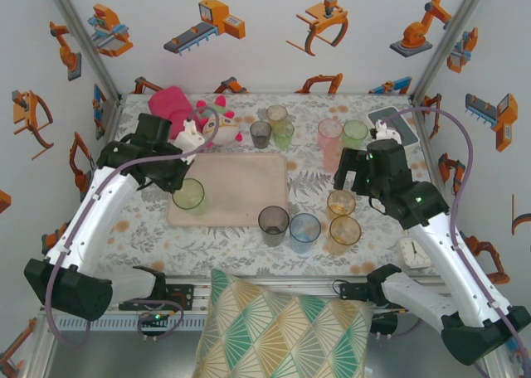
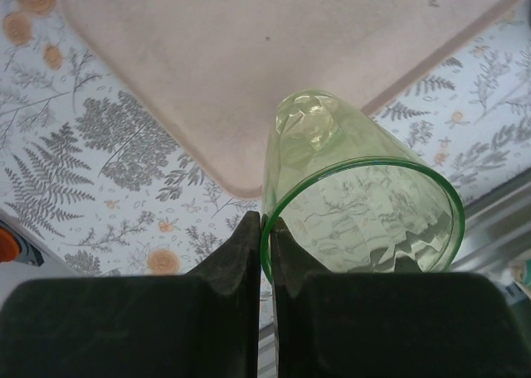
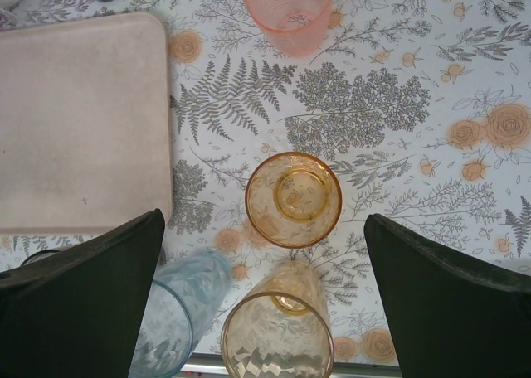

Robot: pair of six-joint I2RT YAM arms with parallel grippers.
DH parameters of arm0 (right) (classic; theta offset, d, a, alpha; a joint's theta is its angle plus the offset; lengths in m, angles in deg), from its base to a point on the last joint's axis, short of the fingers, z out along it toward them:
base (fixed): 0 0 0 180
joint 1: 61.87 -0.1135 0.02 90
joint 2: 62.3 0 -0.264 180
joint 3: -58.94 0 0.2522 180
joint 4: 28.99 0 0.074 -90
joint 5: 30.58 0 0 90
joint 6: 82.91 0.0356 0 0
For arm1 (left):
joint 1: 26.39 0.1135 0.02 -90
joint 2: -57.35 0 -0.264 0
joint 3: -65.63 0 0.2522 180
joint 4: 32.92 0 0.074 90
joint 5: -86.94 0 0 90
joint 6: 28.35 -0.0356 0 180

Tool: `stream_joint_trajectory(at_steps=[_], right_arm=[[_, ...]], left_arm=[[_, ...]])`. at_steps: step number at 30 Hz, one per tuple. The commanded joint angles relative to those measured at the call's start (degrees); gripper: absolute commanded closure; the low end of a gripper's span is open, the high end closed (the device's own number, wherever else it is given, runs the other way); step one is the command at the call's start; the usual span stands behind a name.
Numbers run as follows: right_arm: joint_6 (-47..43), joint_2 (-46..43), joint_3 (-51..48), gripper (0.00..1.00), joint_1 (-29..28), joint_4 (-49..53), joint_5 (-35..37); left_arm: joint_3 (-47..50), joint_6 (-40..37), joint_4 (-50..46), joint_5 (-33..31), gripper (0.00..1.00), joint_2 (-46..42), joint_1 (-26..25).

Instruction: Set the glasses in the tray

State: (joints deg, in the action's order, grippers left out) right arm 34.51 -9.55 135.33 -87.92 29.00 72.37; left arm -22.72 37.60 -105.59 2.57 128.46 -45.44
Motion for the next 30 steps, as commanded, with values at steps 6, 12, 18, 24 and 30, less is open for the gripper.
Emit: stream_joint_trajectory(at_steps=[6,12,18,24,30], right_arm=[[-0.1,-1.8,-1.0,0.04,-0.3,-1.2,0.3],[0.3,-2.1,-1.9,0.04,-0.3,-1.0,0.1],[0.6,-3.0,-2.6,0.04,-0.3,-1.1,0.4],[0.6,-2.9,-3.0,0.04,-0.4,-1.0,0.3],[0.7,-2.7,-3.2,0.04,-0.3,-1.3,0.1]], left_arm=[[5.1,-2.9,5.2,2.6,1.0,0.3,6.9],[7.1,-3.4,7.7,2.6,1.0,1.2,9.4],[9.4,-3.7,9.2,2.4,1.0,1.8,10.8],[10.3,-4.3,9.1,2.6,1.0,2.9,12.1],[11.2,-4.7,9.2,3.1,1.0,3.5,12.8]])
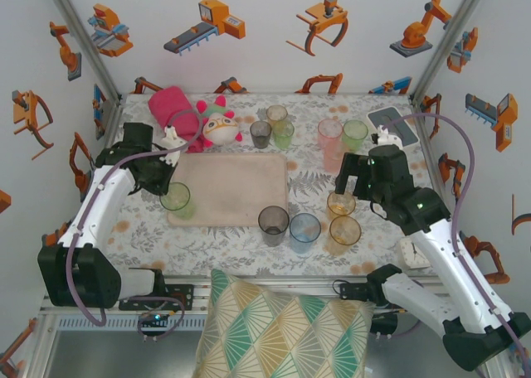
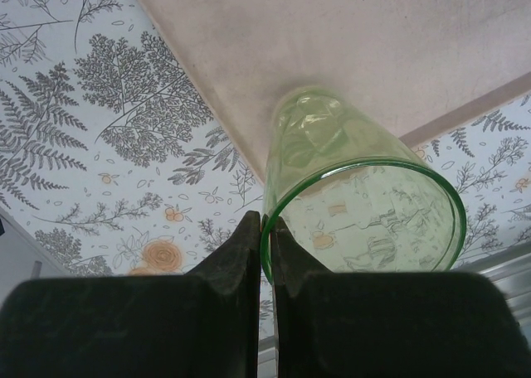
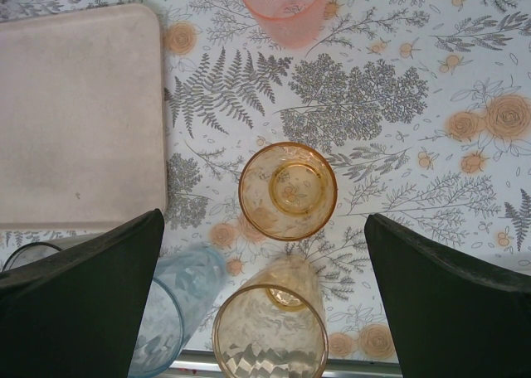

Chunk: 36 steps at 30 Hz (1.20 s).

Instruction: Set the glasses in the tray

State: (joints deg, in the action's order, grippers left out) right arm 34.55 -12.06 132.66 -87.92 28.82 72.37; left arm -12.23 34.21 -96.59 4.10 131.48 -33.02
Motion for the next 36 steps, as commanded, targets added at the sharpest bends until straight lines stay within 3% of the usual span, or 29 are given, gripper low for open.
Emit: stream_joint_trajectory(at_steps=[1,9,36], right_arm=[[0.7,-0.2,-0.6,0.04,-0.4,-1.2,0.1],[0.6,0.2,-0.6,0.04,-0.3,-1.7,0.0],[0.2,1.4,-0.5,0.03,-0.3,-2.4,-0.1]], left_arm=[[0.9,-1.4,0.3,1.4,1.0,0.4,0.6],[0.8,-1.3,0.1,2.1,1.0,0.2,1.0],[-2.7,-1.6,-2.8,2.5,0.72,0.6,1.0]])
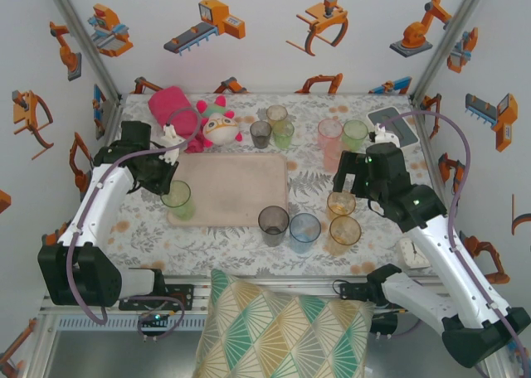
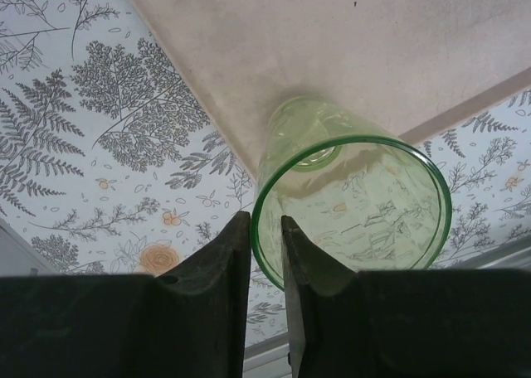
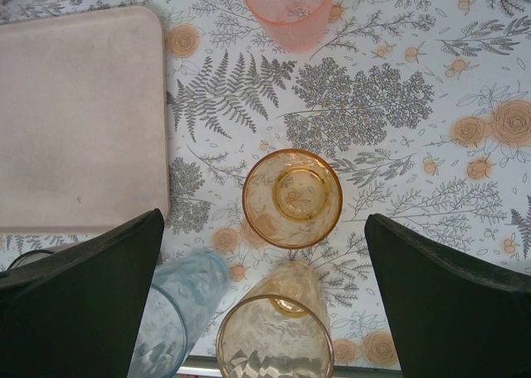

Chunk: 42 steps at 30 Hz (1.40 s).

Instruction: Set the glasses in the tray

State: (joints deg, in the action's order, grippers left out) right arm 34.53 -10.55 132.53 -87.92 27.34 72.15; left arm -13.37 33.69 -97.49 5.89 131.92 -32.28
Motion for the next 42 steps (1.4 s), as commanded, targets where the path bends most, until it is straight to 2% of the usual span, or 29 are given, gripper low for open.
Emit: stream_joint_trajectory(at_steps=[1,7,13,19,26,29,33,38,42], right_arm=[[0.2,-0.2,-0.4,0.03,-0.3,-0.9,0.1],[0.0,-0.3,-0.5,0.03,-0.4,-0.9,0.3],[-0.3,-0.1,-0.3,0.02,-0.3,-1.1,0.5],[-0.3,0.1,0.5,0.02,-0.4,-1.4,0.3],[-0.1,1.7,1.8,0.02,-0.3,-0.8,-0.5],[0.3,2.0,2.0,0.02,-0.3,-0.8,-1.0],[0.8,1.4,1.1,0.02,-0.3,-1.0,-0.4],[3.6,1.9,3.1,0.02,-0.2,3.9,3.3],[4.9,2.7,5.0,0.02,1.0,8.1,4.3]], left_arm=[[-1.6,-1.2,-2.0,0.5,0.69,0.0,0.3],[-2.0,-1.2,-1.7,-2.9,0.6,-1.1,0.4],[-2.9,-1.6,-2.7,-3.6,0.37,-2.3,0.4],[-7.4,0.0,-5.0,-5.4,0.35,-3.5,0.4],[-18.8,0.7,-11.0,-1.1,0.23,-4.6,-1.1],[-23.4,0.7,-13.1,1.3,0.15,-4.0,-5.6],[-26.3,1.6,-14.4,4.8,0.04,-1.5,-15.8],[-26.0,2.7,-13.9,6.2,0.01,4.0,-29.2],[-24.9,4.1,-12.9,7.9,0.0,7.7,-35.7]])
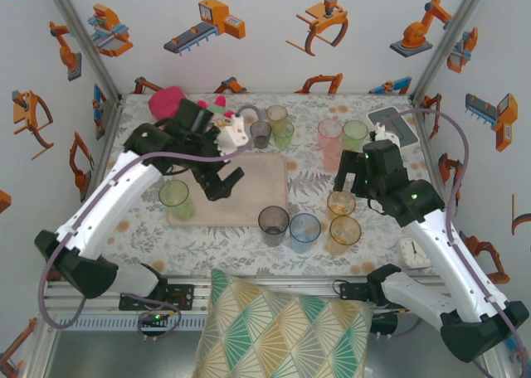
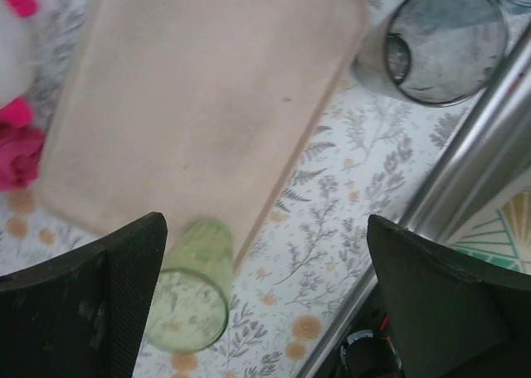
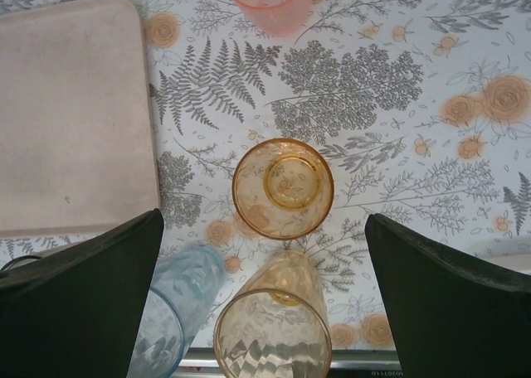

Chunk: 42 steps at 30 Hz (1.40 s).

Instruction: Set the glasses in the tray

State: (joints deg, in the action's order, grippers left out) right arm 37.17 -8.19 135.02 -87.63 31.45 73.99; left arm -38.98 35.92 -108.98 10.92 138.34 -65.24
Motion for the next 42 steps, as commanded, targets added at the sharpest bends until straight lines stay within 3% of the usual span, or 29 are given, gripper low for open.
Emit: stream_joint_trajectory(at_steps=[1,20,32,42], right_arm=[[2.6,0.4,2.7,0.02,1.0,4.8,2.5],[5.0,-4.7,1.3,0.02,1.8,6.5,0.7],[5.9,-5.4,-0.4,0.02,1.9,5.8,0.0],[6.2,-6.1,-0.6,0.02,1.9,6.0,0.0]], left_arm=[[1.1,2.5,-1.0,3.5,0.0,2.0,-3.9],[5.0,11.7,10.4,3.4,0.05,12.7,-13.8],[5.9,12.5,13.0,3.0,0.14,15.1,-15.4],[8.3,14.0,15.1,2.1,0.28,15.6,-15.4]])
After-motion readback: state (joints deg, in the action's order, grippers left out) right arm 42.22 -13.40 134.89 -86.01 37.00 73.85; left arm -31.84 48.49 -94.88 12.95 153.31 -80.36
